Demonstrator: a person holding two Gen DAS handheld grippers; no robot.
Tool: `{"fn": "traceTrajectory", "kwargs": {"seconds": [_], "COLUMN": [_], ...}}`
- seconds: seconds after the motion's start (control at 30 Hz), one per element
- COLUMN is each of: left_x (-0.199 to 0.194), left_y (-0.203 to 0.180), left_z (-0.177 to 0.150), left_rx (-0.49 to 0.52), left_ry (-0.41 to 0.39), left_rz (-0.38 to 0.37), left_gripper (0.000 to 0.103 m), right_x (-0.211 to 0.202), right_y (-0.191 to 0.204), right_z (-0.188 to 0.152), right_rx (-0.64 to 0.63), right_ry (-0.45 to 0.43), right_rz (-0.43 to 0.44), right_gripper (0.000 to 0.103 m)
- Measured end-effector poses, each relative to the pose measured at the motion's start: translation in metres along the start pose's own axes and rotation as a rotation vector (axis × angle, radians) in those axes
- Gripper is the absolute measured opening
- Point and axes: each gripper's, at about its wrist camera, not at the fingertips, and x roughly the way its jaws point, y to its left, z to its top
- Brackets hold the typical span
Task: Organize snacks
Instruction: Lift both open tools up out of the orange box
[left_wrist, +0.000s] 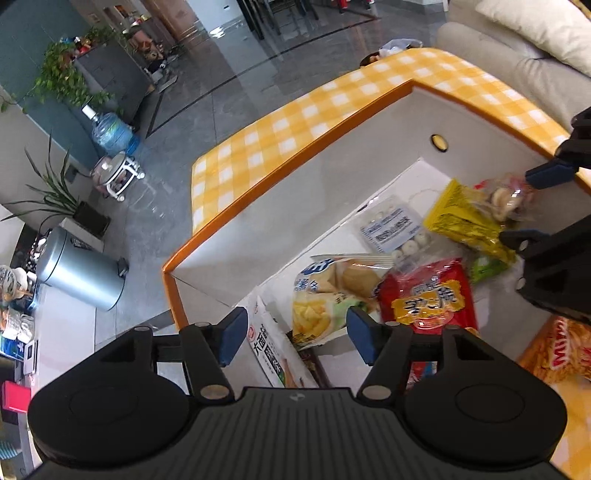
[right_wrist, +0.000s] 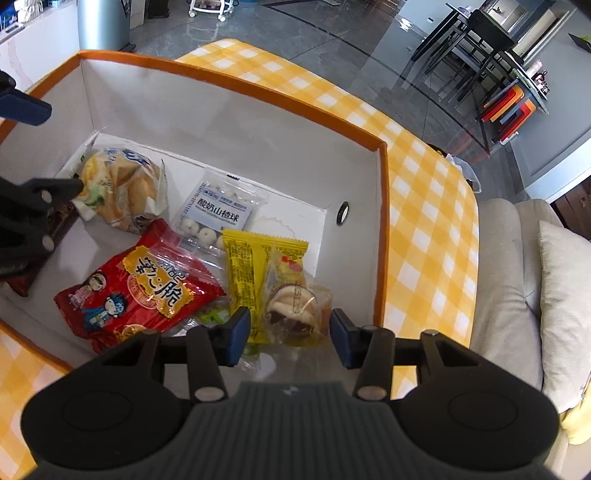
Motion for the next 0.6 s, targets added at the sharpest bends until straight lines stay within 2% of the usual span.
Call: {"fn": "traceTrajectory", "kwargs": {"seconds": [0.23,0.6], "left_x": [-0.027,-0.074], "left_y": [-0.009,-0.02], "left_z": [-0.008,-0.035], "left_rx": [-0.003,-0.053], "left_ry": [-0.064,-0.17], "left_rz": [-0.018,-0.057], "left_gripper": [0.076,0.076], "right_x": [-0.022,-0.075], "right_y": [-0.005,-0.013], "right_z": [-0.014,-0.057], "right_rx": [0.046,0.113], "right_ry": [-0.057,-0.189], "right_rz": [0.042,0.093], "right_gripper": [0.057,0.06]}}
